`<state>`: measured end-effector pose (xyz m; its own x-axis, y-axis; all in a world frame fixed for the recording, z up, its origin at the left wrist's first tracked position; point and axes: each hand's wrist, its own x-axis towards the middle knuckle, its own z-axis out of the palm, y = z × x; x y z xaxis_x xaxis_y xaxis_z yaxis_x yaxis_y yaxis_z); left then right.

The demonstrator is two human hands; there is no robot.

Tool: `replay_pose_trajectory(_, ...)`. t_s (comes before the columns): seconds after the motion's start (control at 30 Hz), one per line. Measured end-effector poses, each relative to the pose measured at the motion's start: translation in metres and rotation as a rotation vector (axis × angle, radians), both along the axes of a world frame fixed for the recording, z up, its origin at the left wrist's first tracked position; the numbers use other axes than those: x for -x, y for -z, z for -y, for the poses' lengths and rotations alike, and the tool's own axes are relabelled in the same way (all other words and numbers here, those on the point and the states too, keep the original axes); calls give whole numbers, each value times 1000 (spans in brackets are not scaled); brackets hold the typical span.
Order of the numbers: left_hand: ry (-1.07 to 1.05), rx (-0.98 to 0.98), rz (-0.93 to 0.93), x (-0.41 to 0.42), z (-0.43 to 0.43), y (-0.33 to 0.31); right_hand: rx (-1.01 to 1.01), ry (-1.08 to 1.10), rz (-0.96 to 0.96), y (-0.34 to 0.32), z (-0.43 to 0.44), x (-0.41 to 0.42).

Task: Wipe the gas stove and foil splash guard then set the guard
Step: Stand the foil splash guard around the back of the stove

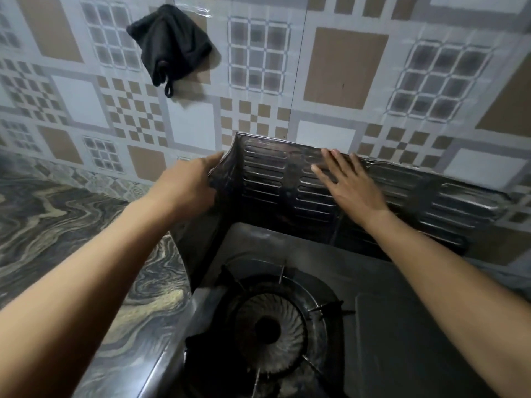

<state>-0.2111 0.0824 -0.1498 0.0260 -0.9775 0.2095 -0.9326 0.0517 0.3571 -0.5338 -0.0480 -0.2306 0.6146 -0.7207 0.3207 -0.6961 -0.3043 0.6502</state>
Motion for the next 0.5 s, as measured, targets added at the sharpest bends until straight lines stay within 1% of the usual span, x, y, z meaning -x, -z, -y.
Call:
replay_pose_trajectory(0.13, -33, 44, 40, 7, -3, 5, 80, -130, 38, 7, 8, 13)
replay_pose_trajectory(0.5, -70, 49, 50, 6, -13, 14, 19, -209, 44, -4, 10, 27)
